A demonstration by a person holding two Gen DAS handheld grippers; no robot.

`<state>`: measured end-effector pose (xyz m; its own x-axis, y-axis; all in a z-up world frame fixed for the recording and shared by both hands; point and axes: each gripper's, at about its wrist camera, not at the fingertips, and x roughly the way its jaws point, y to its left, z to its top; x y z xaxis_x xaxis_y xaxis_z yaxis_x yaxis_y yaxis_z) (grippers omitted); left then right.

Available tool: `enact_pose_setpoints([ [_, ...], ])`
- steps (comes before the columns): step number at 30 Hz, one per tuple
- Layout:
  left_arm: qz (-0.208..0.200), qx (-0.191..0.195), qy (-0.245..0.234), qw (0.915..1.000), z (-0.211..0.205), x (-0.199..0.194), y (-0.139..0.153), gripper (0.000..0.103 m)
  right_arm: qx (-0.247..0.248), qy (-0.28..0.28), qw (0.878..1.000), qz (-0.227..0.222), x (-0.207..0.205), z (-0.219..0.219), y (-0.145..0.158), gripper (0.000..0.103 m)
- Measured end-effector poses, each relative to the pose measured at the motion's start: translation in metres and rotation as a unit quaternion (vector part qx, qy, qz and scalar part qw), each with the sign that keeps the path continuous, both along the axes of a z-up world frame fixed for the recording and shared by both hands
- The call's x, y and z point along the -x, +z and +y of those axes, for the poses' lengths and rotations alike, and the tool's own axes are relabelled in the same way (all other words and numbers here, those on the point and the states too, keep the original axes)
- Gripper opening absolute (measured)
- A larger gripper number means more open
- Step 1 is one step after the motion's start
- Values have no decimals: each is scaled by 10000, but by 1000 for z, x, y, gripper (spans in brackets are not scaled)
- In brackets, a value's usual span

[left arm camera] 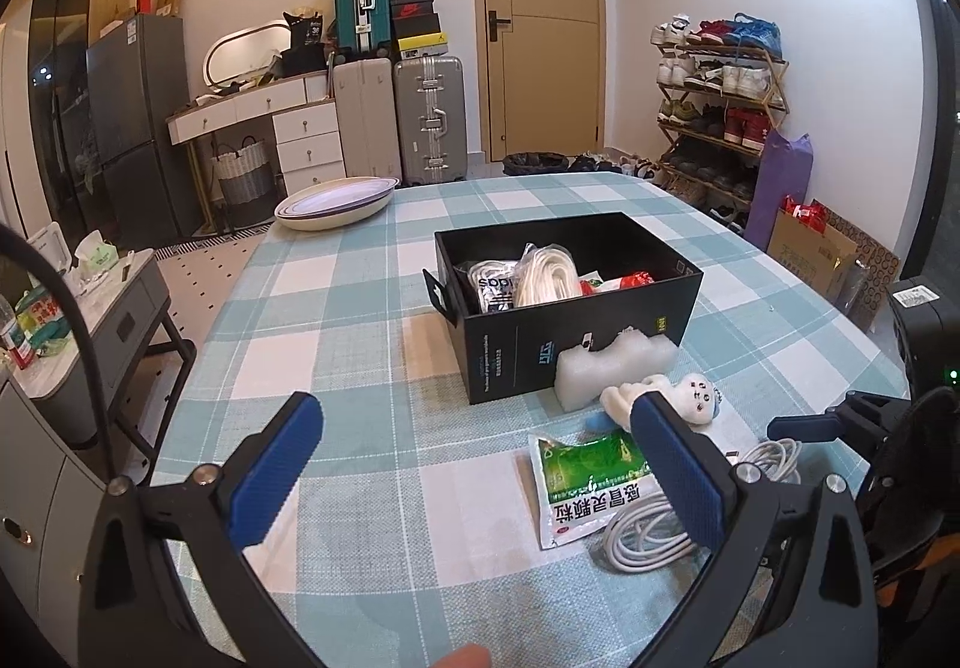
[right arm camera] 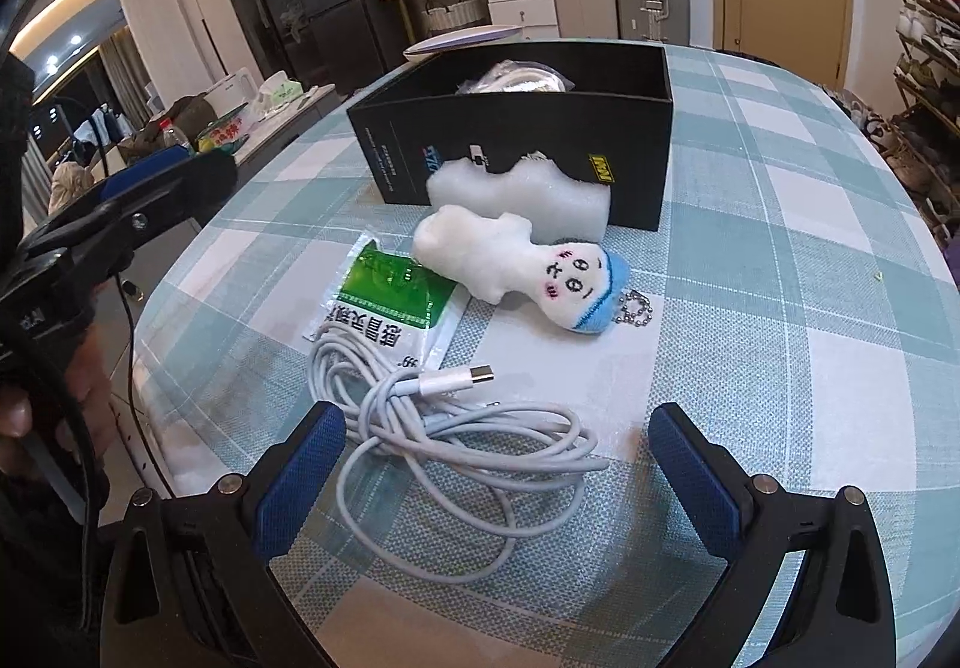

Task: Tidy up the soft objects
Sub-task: 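Lower the right gripper onto the coiled white USB cable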

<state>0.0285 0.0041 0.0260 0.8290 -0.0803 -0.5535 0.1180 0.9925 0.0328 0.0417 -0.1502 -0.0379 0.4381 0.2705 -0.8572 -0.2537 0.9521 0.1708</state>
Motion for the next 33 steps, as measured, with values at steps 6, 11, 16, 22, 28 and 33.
enact_pose_setpoints([
  [6,69,52,25,10000,2,-1,-5,103,58,-20,10000,16,0,-10,-3,103],
  [11,118,62,-5,9999,3,-3,-9,103,106,-257,9996,21,-3,-30,-3,103],
  [16,211,56,-17,9998,2,-4,-15,103,69,-370,9993,-22,-4,-38,-2,103],
  [22,276,42,-49,9996,-1,-6,-19,103,37,-367,9993,-93,-3,-34,-1,103],
  [28,291,41,-54,9996,-1,-6,-21,103,-26,-454,9989,-89,-5,-33,-2,103],
  [33,289,37,-70,9996,-2,-6,-21,103,-87,-365,9992,-116,-4,-30,-2,95],
])
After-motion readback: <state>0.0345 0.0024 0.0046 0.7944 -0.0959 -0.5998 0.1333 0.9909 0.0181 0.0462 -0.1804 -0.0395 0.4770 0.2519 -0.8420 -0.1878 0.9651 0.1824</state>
